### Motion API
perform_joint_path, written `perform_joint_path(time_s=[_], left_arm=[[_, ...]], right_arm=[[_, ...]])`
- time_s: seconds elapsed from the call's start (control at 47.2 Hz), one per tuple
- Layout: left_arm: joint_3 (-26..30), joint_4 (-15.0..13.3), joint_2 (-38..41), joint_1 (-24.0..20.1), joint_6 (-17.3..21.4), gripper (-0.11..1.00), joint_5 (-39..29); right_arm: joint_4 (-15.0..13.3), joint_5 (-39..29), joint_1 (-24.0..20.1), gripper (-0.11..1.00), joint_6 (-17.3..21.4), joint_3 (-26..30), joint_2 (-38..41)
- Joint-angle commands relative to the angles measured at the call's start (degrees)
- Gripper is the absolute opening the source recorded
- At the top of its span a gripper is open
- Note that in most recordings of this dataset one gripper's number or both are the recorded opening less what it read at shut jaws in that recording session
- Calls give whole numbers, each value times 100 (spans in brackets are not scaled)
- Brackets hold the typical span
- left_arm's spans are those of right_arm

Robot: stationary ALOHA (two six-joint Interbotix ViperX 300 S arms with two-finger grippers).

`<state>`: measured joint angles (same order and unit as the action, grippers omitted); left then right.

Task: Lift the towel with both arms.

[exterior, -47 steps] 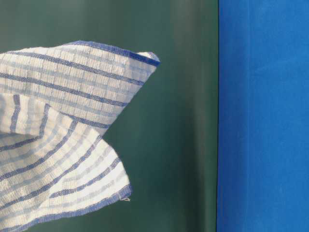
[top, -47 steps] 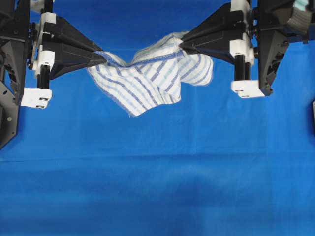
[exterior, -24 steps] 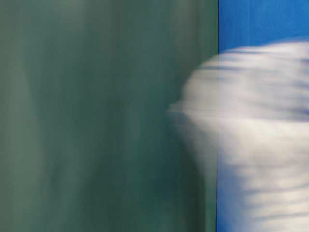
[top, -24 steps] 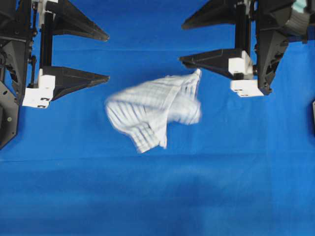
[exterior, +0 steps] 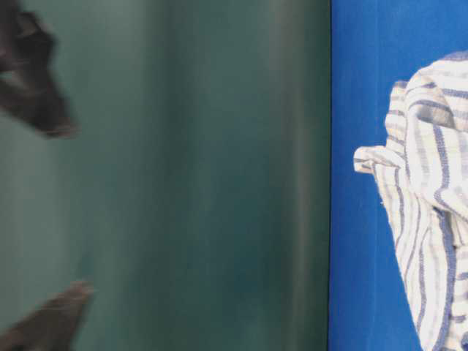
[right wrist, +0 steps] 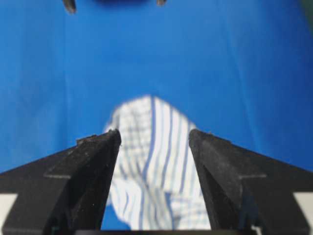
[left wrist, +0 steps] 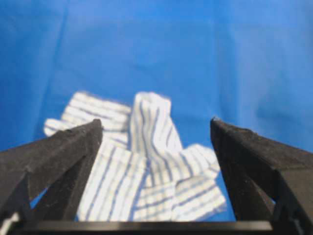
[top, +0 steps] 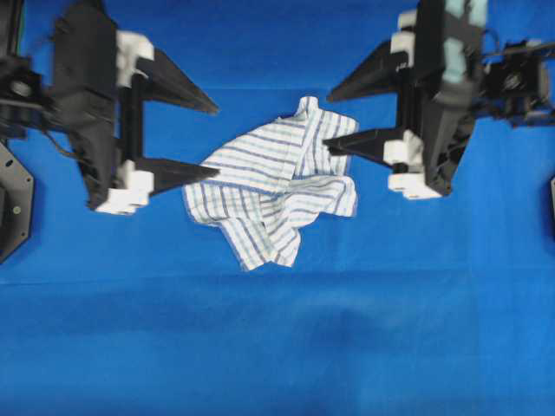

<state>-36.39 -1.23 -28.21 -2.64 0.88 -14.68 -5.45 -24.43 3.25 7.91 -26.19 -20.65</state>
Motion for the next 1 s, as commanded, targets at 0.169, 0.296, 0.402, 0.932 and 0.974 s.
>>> perform_joint_path(time_s=[0.169, 0.296, 0.402, 0.932, 0.974], left_arm=[[-396, 0, 571, 88, 35, 90, 677], [-606, 0, 923, 185, 35, 90, 861], [-765, 0, 1222, 246, 18, 90, 976], [-1187, -18, 2874, 580, -88, 90, 1916], [-1195, -18, 2962, 580, -105, 90, 2021]], right_arm=[[18, 563, 0, 62, 246, -729, 299], [18, 738, -44, 63, 334, -976, 650], [26, 826, -97, 62, 431, -1081, 976], [35, 1547, -202, 62, 650, -1424, 2505], [26, 1564, -211, 62, 650, -1424, 2584]])
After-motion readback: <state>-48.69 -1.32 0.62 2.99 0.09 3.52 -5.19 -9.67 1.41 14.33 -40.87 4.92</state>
